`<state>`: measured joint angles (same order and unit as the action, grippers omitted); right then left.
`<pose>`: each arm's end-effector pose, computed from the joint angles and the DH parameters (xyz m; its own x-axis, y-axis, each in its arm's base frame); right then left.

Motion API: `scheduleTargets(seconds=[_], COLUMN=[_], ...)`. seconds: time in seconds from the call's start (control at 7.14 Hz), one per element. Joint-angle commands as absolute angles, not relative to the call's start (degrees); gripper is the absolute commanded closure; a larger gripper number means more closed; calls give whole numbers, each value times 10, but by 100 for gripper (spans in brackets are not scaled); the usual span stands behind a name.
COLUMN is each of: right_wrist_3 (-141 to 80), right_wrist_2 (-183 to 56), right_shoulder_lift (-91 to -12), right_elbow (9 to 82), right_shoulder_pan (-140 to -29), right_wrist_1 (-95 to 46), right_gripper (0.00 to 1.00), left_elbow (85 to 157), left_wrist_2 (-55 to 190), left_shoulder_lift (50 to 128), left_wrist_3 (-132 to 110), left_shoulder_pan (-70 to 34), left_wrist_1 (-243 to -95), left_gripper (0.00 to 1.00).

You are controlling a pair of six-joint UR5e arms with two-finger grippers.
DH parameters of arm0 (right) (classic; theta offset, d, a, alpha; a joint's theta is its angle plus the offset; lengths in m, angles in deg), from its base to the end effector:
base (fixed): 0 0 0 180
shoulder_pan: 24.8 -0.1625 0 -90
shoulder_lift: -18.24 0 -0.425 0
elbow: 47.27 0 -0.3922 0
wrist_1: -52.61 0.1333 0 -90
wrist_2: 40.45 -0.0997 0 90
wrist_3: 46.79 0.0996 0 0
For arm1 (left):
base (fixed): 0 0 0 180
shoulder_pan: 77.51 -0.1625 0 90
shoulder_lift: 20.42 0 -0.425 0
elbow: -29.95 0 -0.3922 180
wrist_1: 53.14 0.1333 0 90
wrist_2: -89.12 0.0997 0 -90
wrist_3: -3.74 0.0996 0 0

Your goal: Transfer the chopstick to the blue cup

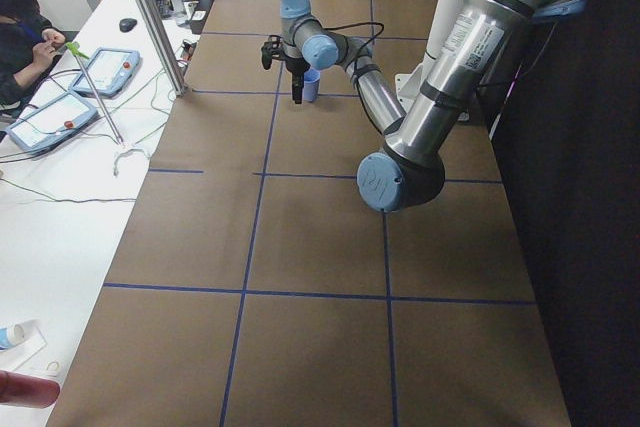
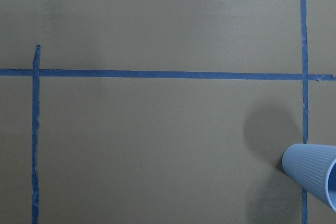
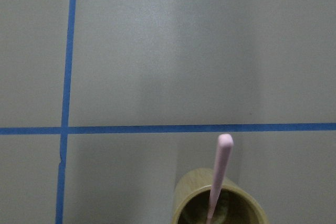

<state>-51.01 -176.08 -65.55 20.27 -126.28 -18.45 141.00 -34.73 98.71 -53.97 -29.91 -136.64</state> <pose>0.1654 -0.5025 0.7596 0.7047 0.0340 0.7087 -0.1473 0.9841 0.0993 0.3385 -0.4862 0.2235 0.6013 -0.0006 -0.7990 0.0386 0.9988 0.0284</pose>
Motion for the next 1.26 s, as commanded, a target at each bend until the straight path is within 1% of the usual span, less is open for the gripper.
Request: scheduleTargets(seconds=[0.0,0.28,0.84,0.98,1.12], right_wrist_3=[-512,-504,-512,-513,-513], right_wrist_2=[-1757,-1757,-1741,-1740,-1740], right_shoulder_lift=[-602,-594,-590,-590,-590], right_elbow=[126,120,109,109,110], right_shoulder_pan=[-1251,-1226,-1220,-1225,-1228], right_wrist_1=[-188,-192,-191,-191,-191], right_gripper=[0,0,0,2,6], left_elbow=[1410,1410,1410,1410,1410], left_wrist_2=[-347,-346,-347,-347,-346], left_shoulder_lift=[988,988,989,990,989], left_wrist_3=[-539,-539,-540,-541,-541], left_shoulder_pan=[-299,-300,-301,-301,-301], left_wrist_1=[-1366,-1367,-1367,-1367,-1367], left_gripper=[0,0,0,0,0])
